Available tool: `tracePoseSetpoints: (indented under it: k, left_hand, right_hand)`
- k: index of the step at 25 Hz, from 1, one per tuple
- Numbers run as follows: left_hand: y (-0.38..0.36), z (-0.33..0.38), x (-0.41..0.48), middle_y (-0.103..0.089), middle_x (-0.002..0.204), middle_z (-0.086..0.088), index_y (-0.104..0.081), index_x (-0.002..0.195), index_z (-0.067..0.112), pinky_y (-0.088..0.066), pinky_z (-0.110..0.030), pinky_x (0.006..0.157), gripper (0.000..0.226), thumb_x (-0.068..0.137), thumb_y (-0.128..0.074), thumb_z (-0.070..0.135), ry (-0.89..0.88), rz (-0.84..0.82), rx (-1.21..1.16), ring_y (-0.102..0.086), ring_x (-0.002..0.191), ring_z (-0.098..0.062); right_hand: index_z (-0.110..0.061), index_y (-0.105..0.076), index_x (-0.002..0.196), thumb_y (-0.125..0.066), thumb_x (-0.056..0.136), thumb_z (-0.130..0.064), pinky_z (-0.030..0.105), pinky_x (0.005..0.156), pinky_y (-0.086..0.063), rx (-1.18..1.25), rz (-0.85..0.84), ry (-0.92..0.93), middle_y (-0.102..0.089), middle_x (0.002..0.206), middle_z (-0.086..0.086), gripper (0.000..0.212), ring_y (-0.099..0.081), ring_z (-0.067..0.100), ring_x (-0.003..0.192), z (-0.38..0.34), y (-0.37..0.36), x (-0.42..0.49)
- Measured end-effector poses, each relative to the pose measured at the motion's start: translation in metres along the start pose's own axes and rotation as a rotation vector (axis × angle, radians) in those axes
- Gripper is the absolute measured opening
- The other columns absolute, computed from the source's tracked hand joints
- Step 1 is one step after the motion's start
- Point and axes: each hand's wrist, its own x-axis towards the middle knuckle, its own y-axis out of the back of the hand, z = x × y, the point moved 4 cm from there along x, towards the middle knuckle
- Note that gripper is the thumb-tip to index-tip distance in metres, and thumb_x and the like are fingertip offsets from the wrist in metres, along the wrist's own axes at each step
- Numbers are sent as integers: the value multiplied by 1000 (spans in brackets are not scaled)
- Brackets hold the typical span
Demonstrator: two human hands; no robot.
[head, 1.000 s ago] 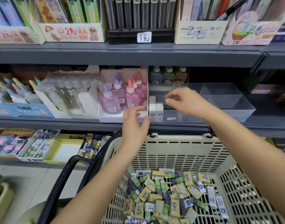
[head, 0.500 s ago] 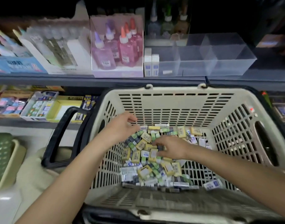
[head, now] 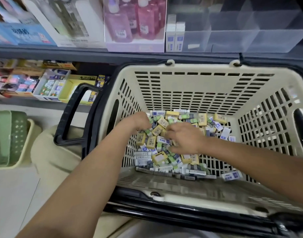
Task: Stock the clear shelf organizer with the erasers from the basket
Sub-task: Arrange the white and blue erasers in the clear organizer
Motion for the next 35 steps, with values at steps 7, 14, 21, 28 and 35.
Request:
tracePoseSetpoints:
  k: [7,14,21,28,35]
  left_hand:
    - [-7,-7,8,-58,99,-12,-56,114,9,-49,-34,75,24,93,-47,13,-82,72,-152,-61,86,-28]
    - [-56,-12,6,-58,123,-12,-55,122,6,-52,-36,88,38,86,-63,11,-99,-263,231,-61,103,-25]
    - [-83,-26,3,-8,156,-11,-18,145,28,-41,-47,101,96,72,-75,3,-289,-210,811,-33,133,-36]
    - [-67,-18,11,-58,117,-1,-48,129,28,-50,-40,87,55,79,-71,25,-371,-84,743,-56,103,-20]
    - [-60,2,22,-45,107,-2,-58,94,23,-44,-25,79,12,86,-65,29,-350,14,100,-47,93,-14]
  right_hand:
    - [-29,-44,134,-41,92,-51,38,98,-32,7,-69,80,-51,129,3,48,-40,24,121,-64,-29,40]
    - [-21,-44,133,-40,93,-47,37,95,-40,-154,-160,46,-53,116,3,48,-50,23,114,10,-27,-40]
    - [-16,-54,119,-40,94,-50,30,70,-46,-33,-231,-153,-56,108,5,45,-56,24,98,32,-15,-55]
    - [-13,-62,87,-58,84,-44,31,61,-44,290,-139,-317,-64,82,4,31,-58,21,75,48,-5,-54]
    - [-20,-50,67,-65,82,-25,26,62,-43,762,-17,-484,-52,65,-4,22,-48,12,60,50,7,-47]
